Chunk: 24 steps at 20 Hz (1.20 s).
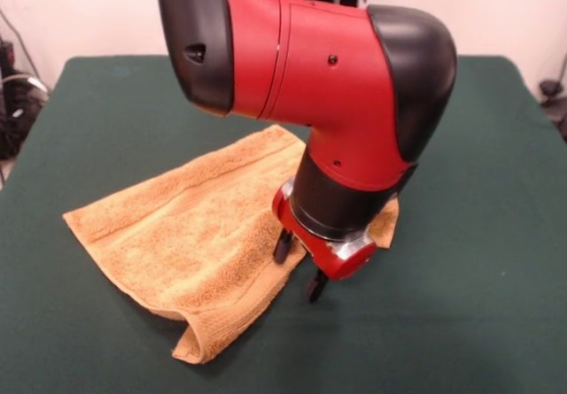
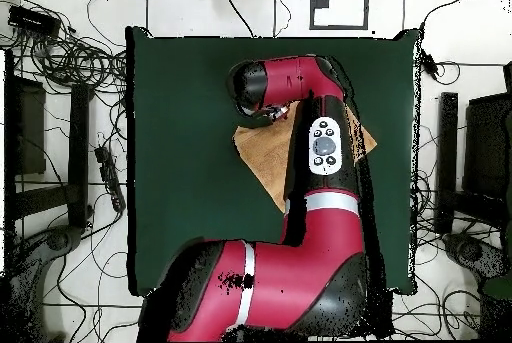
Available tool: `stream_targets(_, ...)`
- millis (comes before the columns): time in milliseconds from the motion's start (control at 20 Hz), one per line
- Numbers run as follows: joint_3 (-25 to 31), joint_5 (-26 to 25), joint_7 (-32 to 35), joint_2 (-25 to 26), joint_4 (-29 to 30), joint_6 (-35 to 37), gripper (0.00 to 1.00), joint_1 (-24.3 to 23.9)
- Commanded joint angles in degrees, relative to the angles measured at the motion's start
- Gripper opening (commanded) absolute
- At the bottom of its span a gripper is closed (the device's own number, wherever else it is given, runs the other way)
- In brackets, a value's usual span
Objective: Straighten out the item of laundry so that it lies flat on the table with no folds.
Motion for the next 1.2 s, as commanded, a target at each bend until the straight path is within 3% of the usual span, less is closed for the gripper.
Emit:
stream_targets(50, 1.8, 0.7, -5.4, -2.0, 4.0, 3.1, 1.0, 3.3)
stream_targets(150, 0.5, 1.9, -5.4, -3.0, 3.1, 14.2, 1.0, 4.0)
stream_targets(250, -0.1, 2.7, -4.7, -2.7, 2.1, 20.5, 1.0, 4.3)
stream_targets(600, -0.5, 2.1, -5.0, -3.1, 1.1, 23.7, 1.0, 4.7)
stream_targets(800, 1.4, 2.0, -4.2, -1.5, 0.9, 18.6, 1.0, 3.5)
stream_targets(1100, 4.3, 1.9, -1.6, 2.0, 2.2, -0.4, 1.0, 1.6)
stream_targets(1200, 4.1, 2.3, -1.8, 1.8, 2.0, -0.4, 1.0, 1.7)
